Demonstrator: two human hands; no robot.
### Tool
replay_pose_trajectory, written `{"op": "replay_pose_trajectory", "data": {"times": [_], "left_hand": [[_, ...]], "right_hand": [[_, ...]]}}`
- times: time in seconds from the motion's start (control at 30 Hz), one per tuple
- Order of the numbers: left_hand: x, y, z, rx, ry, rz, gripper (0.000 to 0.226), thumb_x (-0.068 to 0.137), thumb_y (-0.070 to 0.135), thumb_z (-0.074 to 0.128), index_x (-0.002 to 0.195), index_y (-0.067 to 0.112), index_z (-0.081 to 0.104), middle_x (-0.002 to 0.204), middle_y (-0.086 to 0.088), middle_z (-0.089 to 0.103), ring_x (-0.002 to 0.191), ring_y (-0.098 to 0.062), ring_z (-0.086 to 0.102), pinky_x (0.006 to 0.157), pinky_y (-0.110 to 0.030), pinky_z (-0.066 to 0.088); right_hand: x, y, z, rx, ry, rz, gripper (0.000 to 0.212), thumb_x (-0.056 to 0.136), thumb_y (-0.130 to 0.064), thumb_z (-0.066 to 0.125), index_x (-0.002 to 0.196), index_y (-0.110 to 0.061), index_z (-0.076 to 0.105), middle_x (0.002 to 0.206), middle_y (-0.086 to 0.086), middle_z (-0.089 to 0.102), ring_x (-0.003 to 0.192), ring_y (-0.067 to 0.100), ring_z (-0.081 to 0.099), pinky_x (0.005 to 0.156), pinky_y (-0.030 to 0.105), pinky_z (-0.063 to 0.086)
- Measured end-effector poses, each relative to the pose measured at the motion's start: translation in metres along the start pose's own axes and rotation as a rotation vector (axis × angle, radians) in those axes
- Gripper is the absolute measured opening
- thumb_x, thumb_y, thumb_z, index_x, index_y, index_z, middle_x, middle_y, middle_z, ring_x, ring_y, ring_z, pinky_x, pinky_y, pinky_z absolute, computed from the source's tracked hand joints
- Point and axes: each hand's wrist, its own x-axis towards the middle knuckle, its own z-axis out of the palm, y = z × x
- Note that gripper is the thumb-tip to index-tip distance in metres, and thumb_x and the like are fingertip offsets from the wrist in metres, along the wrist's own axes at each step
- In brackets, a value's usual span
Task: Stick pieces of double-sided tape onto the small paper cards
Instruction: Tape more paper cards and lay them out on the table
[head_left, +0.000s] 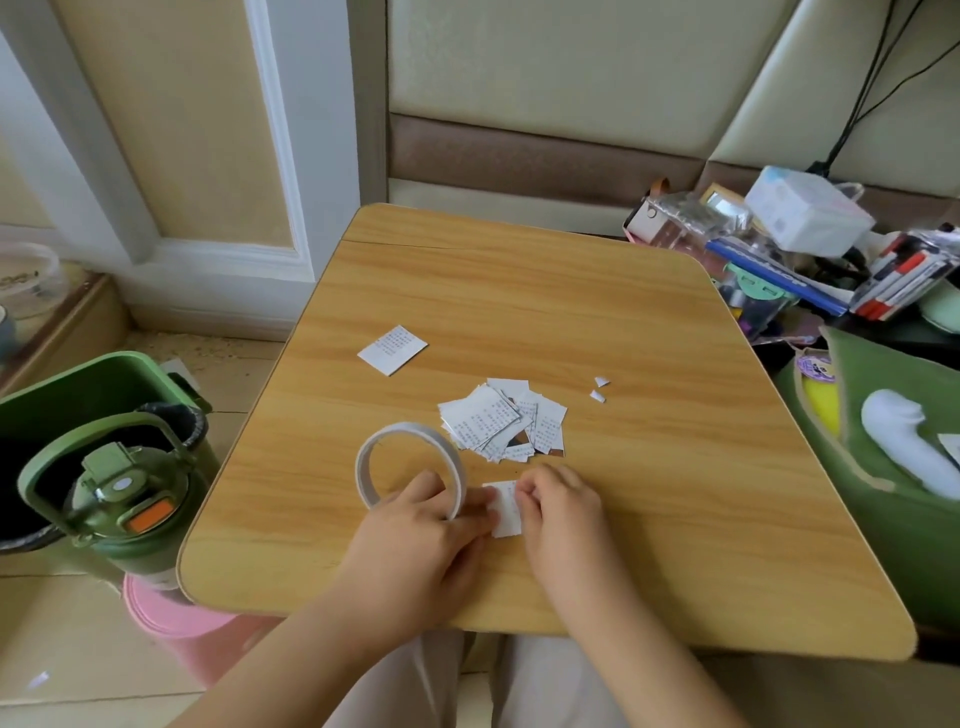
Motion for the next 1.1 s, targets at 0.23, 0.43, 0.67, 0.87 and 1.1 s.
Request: {"op": "replay_pose_trajectory", "data": {"times": [0.23, 0.43, 0.67, 0.87, 1.1], "left_hand": [[0.000, -0.001, 0.001, -0.024, -0.003, -0.011, 0.028, 0.084, 0.023, 0.049, 0.092, 0.020, 0.075, 0.106, 0.008, 0.070, 0.077, -0.026, 0.061, 0.057, -0.036, 0.053], [0.000, 0.001, 0.001, -0.039, -0.002, -0.019, 0.027, 0.083, 0.023, 0.049, 0.091, 0.019, 0.075, 0.105, 0.008, 0.071, 0.076, -0.025, 0.061, 0.057, -0.036, 0.053], [0.000, 0.000, 0.000, -0.044, -0.013, -0.022, 0.027, 0.084, 0.023, 0.050, 0.093, 0.019, 0.075, 0.106, 0.008, 0.070, 0.078, -0.025, 0.061, 0.058, -0.038, 0.053], [0.000, 0.000, 0.001, -0.054, -0.027, -0.027, 0.025, 0.085, 0.022, 0.050, 0.092, 0.018, 0.074, 0.108, 0.008, 0.069, 0.079, -0.026, 0.060, 0.060, -0.038, 0.052], [0.000, 0.000, 0.000, -0.066, -0.021, -0.021, 0.023, 0.084, 0.020, 0.051, 0.089, 0.017, 0.073, 0.109, 0.008, 0.069, 0.079, -0.027, 0.061, 0.059, -0.038, 0.052]], "right_hand": [[-0.002, 0.009, 0.002, -0.020, 0.086, -0.039, 0.018, 0.070, 0.008, 0.068, 0.066, -0.006, 0.058, 0.067, 0.010, 0.059, 0.056, 0.026, 0.057, 0.059, 0.026, 0.035], [0.006, 0.019, -0.003, 0.012, 0.025, -0.021, 0.015, 0.075, 0.007, 0.064, 0.068, -0.006, 0.060, 0.070, 0.011, 0.060, 0.062, 0.026, 0.055, 0.061, 0.031, 0.036], [0.007, 0.018, -0.003, -0.005, -0.068, -0.092, 0.013, 0.079, 0.000, 0.059, 0.070, -0.009, 0.059, 0.073, 0.007, 0.058, 0.064, 0.019, 0.048, 0.062, 0.029, 0.037], [0.001, 0.010, -0.002, 0.015, -0.098, -0.152, 0.010, 0.081, -0.007, 0.056, 0.072, -0.007, 0.061, 0.075, 0.008, 0.061, 0.066, 0.022, 0.057, 0.065, 0.027, 0.042], [-0.002, 0.009, 0.001, 0.001, -0.084, -0.166, 0.015, 0.081, -0.013, 0.051, 0.071, -0.009, 0.061, 0.072, 0.007, 0.061, 0.065, 0.023, 0.058, 0.060, 0.026, 0.039]]}}
